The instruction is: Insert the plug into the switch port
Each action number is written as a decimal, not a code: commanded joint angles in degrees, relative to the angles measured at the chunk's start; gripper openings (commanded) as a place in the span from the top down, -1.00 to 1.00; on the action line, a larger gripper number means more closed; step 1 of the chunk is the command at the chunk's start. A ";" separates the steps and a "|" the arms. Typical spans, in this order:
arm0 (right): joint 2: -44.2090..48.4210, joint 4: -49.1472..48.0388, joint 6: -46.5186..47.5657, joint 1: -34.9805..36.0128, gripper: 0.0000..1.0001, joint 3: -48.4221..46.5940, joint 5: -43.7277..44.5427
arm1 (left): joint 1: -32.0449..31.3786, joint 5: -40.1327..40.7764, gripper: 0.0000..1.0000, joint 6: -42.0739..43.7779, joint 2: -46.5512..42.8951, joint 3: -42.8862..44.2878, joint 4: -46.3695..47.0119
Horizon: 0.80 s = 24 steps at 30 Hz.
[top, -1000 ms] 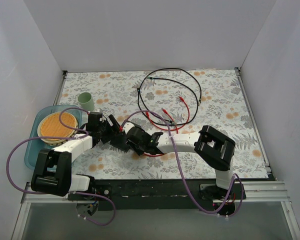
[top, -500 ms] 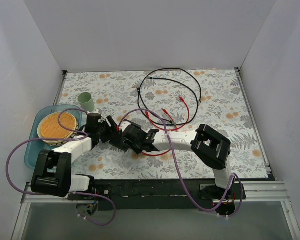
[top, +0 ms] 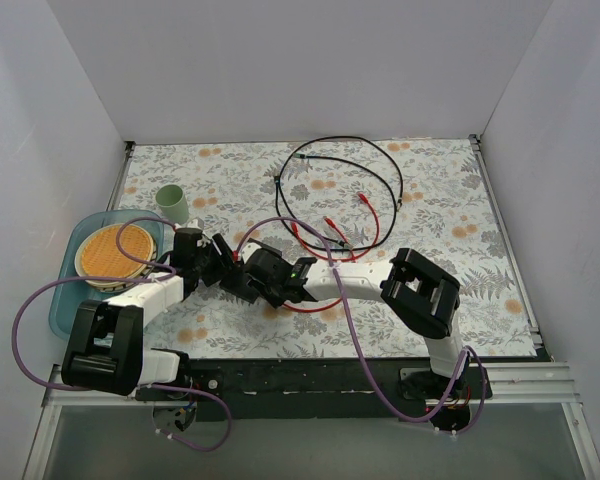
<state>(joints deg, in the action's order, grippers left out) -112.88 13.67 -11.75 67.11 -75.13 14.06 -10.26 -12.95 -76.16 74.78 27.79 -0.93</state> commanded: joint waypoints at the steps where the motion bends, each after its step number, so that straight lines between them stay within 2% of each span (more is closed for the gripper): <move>1: -0.68 -18.06 -0.03 -0.75 0.97 -1.68 1.23 | -6.00 -17.63 -0.09 -5.31 -1.57 -1.95 -5.57; 12: -0.32 -23.42 -0.29 -0.93 0.97 -1.33 1.32 | -11.88 -18.78 -0.07 -8.48 -2.45 -3.01 -4.70; 24: 2.05 -33.88 7.61 -0.93 0.97 4.64 -13.61 | -13.56 -20.27 -0.14 -5.76 -4.29 -2.65 -3.20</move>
<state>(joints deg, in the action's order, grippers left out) -110.59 9.74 -7.18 65.21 -71.00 11.60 -16.64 -6.83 -76.49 73.08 26.61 0.01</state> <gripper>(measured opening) 0.063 0.568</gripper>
